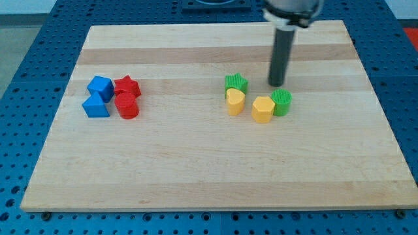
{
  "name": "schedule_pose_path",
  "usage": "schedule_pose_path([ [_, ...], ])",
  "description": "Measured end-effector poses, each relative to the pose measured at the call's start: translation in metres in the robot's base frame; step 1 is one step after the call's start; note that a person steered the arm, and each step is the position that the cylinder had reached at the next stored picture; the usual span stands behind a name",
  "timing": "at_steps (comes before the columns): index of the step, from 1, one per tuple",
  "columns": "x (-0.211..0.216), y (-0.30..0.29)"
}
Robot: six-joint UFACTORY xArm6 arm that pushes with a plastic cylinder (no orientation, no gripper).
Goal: Move the green circle above the hexagon
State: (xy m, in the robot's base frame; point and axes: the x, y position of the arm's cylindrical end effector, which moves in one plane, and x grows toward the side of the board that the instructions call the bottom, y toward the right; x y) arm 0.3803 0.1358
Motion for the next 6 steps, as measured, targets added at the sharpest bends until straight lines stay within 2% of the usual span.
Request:
schedule_pose_path([
  [1,0.016,0.042],
  [2,0.045,0.042],
  [3,0.061,0.019],
  [5,0.064,-0.035],
  [6,0.064,-0.041],
])
